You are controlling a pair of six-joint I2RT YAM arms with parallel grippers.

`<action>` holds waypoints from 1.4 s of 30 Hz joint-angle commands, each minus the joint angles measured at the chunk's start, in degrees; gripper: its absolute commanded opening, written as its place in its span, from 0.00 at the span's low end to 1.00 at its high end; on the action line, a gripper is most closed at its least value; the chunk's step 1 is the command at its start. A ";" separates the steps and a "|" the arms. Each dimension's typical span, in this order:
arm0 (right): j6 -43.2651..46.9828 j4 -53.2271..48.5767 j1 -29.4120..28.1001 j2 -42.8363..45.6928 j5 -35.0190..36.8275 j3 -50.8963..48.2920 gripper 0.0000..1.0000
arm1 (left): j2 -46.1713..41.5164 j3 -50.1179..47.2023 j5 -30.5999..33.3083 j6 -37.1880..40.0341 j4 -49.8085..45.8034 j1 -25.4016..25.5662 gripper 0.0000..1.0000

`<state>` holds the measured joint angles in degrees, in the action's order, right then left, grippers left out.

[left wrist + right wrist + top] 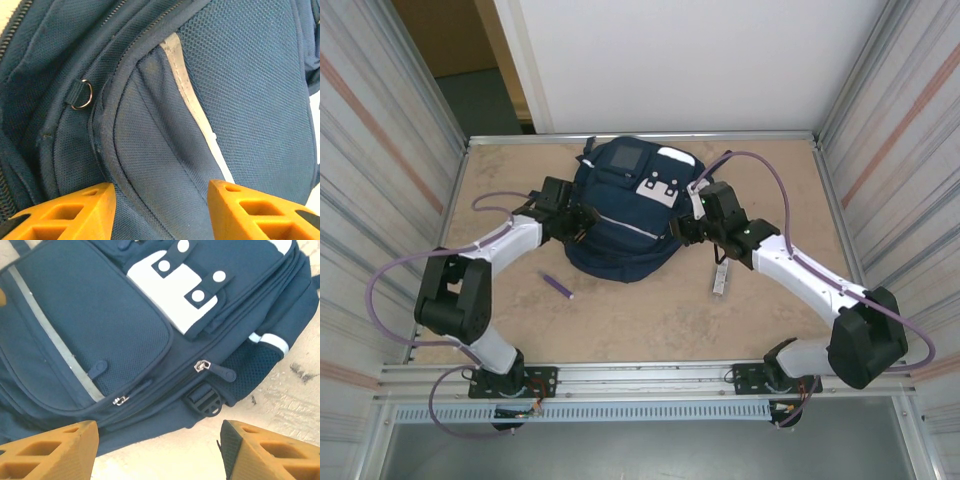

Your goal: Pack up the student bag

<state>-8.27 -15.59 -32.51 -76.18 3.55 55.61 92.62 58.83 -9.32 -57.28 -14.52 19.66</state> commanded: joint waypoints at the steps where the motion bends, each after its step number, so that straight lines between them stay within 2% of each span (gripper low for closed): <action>1: 0.59 2.45 -0.06 0.11 -1.13 -1.03 0.65 | 1.44 1.02 5.97 -3.71 1.51 1.06 0.49; 2: 1.14 3.88 -0.01 -0.29 -2.00 -1.57 0.65 | 1.99 1.20 6.04 -3.77 2.13 1.15 0.47; 3: 2.91 5.58 0.04 -1.24 -3.55 -2.15 0.65 | 2.70 1.73 5.84 -3.74 2.72 1.21 0.41; 4: 6.74 7.72 0.08 -2.30 -6.10 -2.69 0.65 | 3.19 2.22 5.64 -3.72 3.25 1.21 0.30; 6: 12.73 8.59 0.29 -5.28 -10.48 -2.52 0.63 | 3.21 3.11 5.44 -3.64 3.40 1.21 0.02; 7: 15.00 5.31 0.83 -7.43 -12.09 -0.11 0.63 | 2.65 3.73 5.37 -3.44 2.96 1.24 0.00; 8: 16.21 1.60 1.82 -9.36 -14.66 2.62 0.64 | 2.03 3.92 5.15 -3.03 2.84 1.26 0.00; 10: 18.27 -6.09 5.38 -13.64 -24.69 8.51 0.64 | 0.10 4.58 4.38 -2.38 2.11 1.27 0.00; 13: 22.15 -7.58 8.44 -16.91 -30.17 10.48 0.64 | -3.00 4.46 3.22 -3.86 -0.14 1.20 0.00; 17: 32.65 -9.91 8.88 -20.59 -29.03 11.43 0.64 | -5.72 3.78 0.49 -5.92 -0.90 0.93 0.00; 18: 38.26 -10.20 9.20 -21.08 -29.63 10.79 0.64 | -6.06 4.17 0.12 -5.97 -1.64 0.78 0.00; 21: 47.45 -6.61 9.93 -21.95 -30.44 8.52 0.64 | -6.67 5.08 -2.66 -7.37 -3.02 0.04 0.00; 26: 52.19 -2.94 10.81 -25.20 -34.11 10.73 0.62 | -6.96 5.47 -7.68 -9.39 -3.32 -0.76 0.00; 31: 62.87 1.80 10.21 -28.01 -36.14 8.69 0.56 | -8.36 3.22 -10.64 -12.58 -2.00 -1.51 0.00; 36: 63.15 13.42 9.90 -28.10 -37.52 3.87 0.53 | -8.57 1.48 -14.66 -13.67 -0.57 -2.41 0.00; 40: 63.01 13.13 9.89 -28.58 -38.99 4.00 0.51 | -9.37 -0.53 -16.25 -14.61 1.43 -2.83 0.00; 42: 63.64 12.72 9.69 -28.47 -39.06 3.89 0.44 | -9.56 -0.90 -16.69 -14.54 1.58 -3.26 0.00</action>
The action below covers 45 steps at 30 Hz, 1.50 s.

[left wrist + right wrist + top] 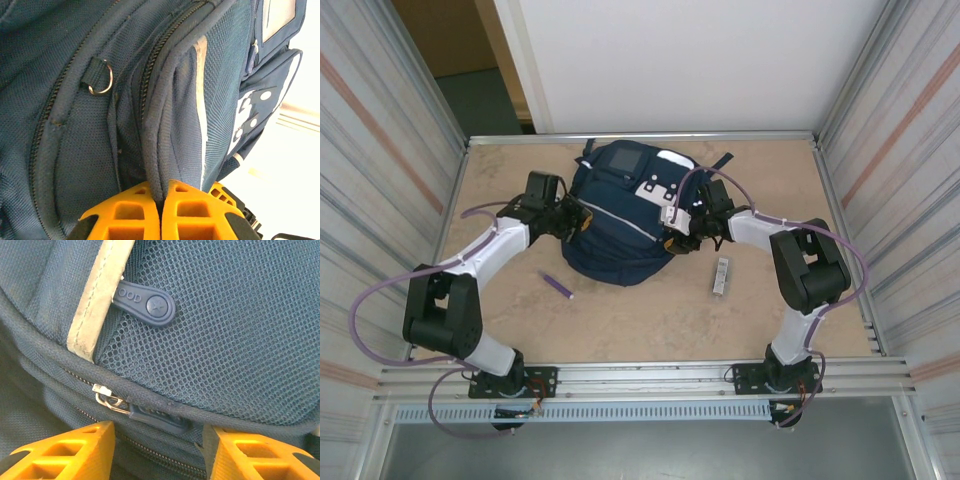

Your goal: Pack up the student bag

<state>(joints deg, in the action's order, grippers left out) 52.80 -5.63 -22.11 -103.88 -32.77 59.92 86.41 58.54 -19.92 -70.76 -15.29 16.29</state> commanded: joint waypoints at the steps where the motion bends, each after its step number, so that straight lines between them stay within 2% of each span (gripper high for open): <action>1: 2.30 2.94 -0.90 -0.59 -2.92 -0.66 0.40 | -3.47 -0.84 -6.39 -1.17 2.42 -0.16 0.00; 6: 1.02 4.15 -2.84 0.95 -2.21 -2.00 0.15 | -4.38 -2.34 -6.00 -1.97 3.80 -0.43 0.00; 8: 0.48 2.93 -3.61 2.00 -1.86 -2.46 0.09 | -5.11 -3.78 -4.21 -3.67 4.83 -0.57 0.00; 12: 0.33 -1.89 -5.51 4.14 -1.07 -2.45 0.03 | -6.87 -8.69 -0.25 -9.08 10.72 -0.25 0.00; 19: 0.33 -15.67 -8.18 6.80 0.38 1.54 0.00 | -5.48 -9.92 2.42 -11.21 14.02 0.03 0.00; 24: -1.49 -29.52 -9.73 5.29 11.03 7.53 0.00 | -4.79 -11.60 4.26 -13.04 16.39 0.18 0.00; 28: -4.89 -36.06 -9.78 5.36 9.42 10.47 0.00 | -4.20 -12.05 5.02 -13.07 17.22 0.97 0.00; 31: -9.95 -40.83 -11.39 4.50 4.78 13.80 0.00 | -3.34 -11.76 4.96 -13.58 17.48 1.78 0.00; 34: -15.92 -45.68 -14.46 2.08 3.66 18.49 0.00 | -2.52 -11.53 5.37 -13.76 18.10 2.88 0.00; 37: -21.93 -50.44 -14.62 -0.85 -1.73 22.04 0.00 | -1.63 -11.39 5.34 -14.17 18.75 3.61 0.00; 40: -32.23 -47.53 -15.34 -1.76 -1.24 21.76 0.00 | -1.51 -12.43 5.36 -15.63 20.17 4.39 0.00; 45: -50.92 -36.54 -18.41 -1.88 -3.25 18.65 0.00 | -1.26 -12.56 6.11 -15.50 20.01 5.37 0.00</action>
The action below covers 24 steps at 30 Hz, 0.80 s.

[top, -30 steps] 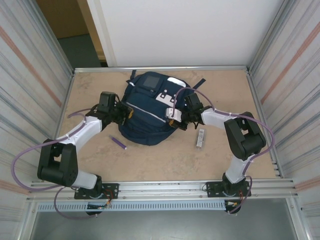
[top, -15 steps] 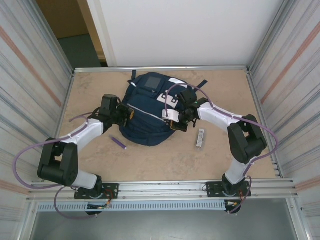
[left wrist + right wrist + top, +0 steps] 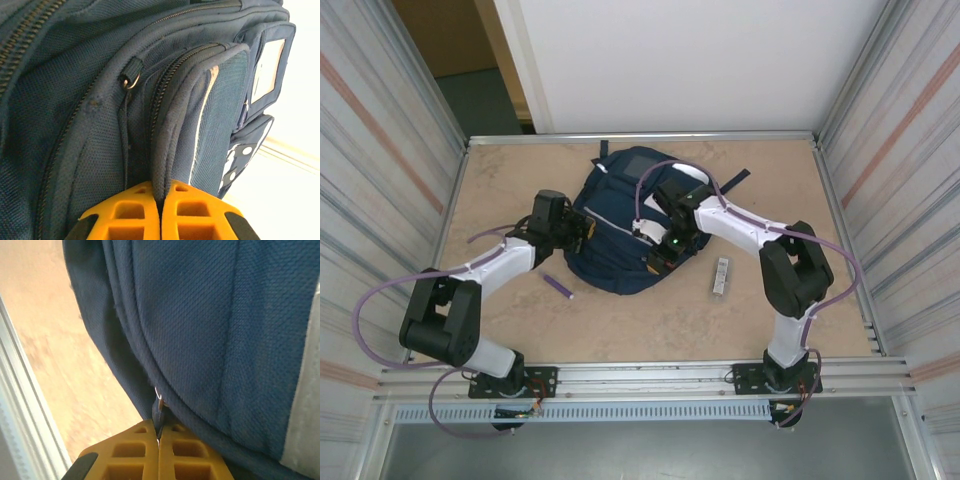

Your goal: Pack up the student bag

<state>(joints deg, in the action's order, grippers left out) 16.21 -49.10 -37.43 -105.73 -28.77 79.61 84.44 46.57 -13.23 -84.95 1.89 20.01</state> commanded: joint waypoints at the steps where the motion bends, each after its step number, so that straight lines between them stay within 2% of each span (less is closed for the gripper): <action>1: -17.61 9.64 -3.77 0.28 -7.39 -1.83 0.00 | 0.72 -0.75 -0.56 -1.49 3.14 1.78 0.00; 5: -30.28 21.73 -4.81 2.23 -7.00 -5.48 0.05 | 1.07 -0.17 0.23 0.29 2.95 2.66 0.00; 7: -36.48 26.05 -4.69 2.50 -5.72 -6.63 0.12 | 1.05 0.34 -0.20 2.60 2.81 2.67 0.00; 10: -44.25 27.63 -3.64 1.80 -6.04 -6.34 0.25 | -1.45 1.83 1.94 11.50 0.22 2.62 0.01; 12: -47.22 30.41 -3.48 2.58 -7.29 -8.42 0.30 | -4.22 3.08 5.01 18.77 -5.32 2.67 0.10; 14: -47.54 32.88 -3.44 4.43 -8.03 -11.03 0.33 | -7.14 2.62 6.86 24.93 -7.45 2.21 0.25; 15: -46.58 33.11 -3.46 5.57 -8.55 -12.03 0.35 | -8.58 2.37 7.16 28.12 -8.98 1.82 0.33; 17: -41.83 31.10 -3.53 7.56 -10.89 -12.49 0.41 | -10.99 1.93 6.54 33.83 -11.15 0.99 0.41; 18: -37.61 28.94 -3.53 8.85 -12.27 -12.31 0.43 | -12.10 1.59 5.45 37.24 -11.60 0.79 0.43; 20: -28.74 25.35 -3.55 11.68 -13.57 -12.22 0.54 | -13.40 1.09 2.64 42.92 -12.30 0.80 0.45; 24: -14.96 28.69 -4.02 19.65 -9.39 -16.77 0.54 | -14.34 1.03 -3.80 49.24 -15.57 2.26 0.47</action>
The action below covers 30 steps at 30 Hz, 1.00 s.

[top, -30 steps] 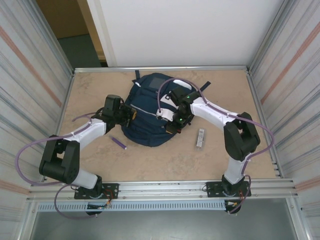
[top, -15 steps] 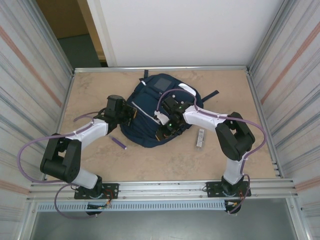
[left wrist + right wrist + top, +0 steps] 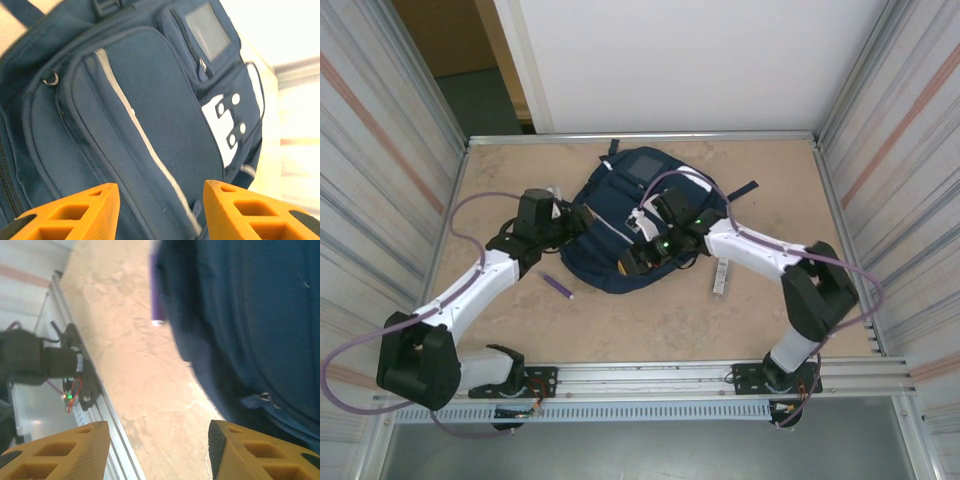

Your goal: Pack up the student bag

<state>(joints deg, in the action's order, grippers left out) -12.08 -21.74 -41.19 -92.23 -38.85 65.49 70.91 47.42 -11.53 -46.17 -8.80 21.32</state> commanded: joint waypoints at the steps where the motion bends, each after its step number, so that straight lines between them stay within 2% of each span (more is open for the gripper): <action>1: 16.76 3.09 -0.18 8.13 2.26 -4.14 0.55 | -0.80 -0.02 -7.05 11.52 -5.16 1.65 0.47; 4: 30.01 6.06 0.43 11.46 9.15 -8.04 0.54 | -0.73 -1.54 -8.49 13.72 -4.93 4.65 0.47; 8: 49.35 5.08 0.89 9.60 16.55 -9.10 0.54 | -0.39 -2.63 -11.79 12.89 -4.59 5.49 0.47; 14: 63.56 2.55 1.28 1.47 21.92 -5.02 0.54 | -0.27 -3.89 -15.33 14.91 -2.68 6.38 0.46; 17: 66.94 3.53 1.29 -1.80 22.08 -3.75 0.54 | -0.27 -4.22 -14.96 16.04 -2.13 7.51 0.44; 22: 69.59 11.80 0.67 -5.38 26.96 -4.49 0.53 | 3.54 -3.40 -15.62 16.58 -0.93 9.47 0.43; 26: 71.54 16.52 0.75 -6.74 29.70 -5.72 0.48 | 6.26 -3.00 -13.81 15.98 -1.04 10.95 0.44; 28: 71.89 19.99 0.56 -7.18 31.90 -7.05 0.35 | 7.58 -2.85 -12.69 15.47 -0.91 11.70 0.45; 30: 70.26 21.65 0.52 -6.24 30.52 -7.73 0.23 | 8.76 -2.34 -12.42 15.17 -0.57 12.31 0.46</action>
<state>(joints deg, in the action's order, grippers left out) 57.45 -6.70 -40.56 -98.35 -10.39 58.43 78.54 43.51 -24.95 -31.48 -10.46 32.77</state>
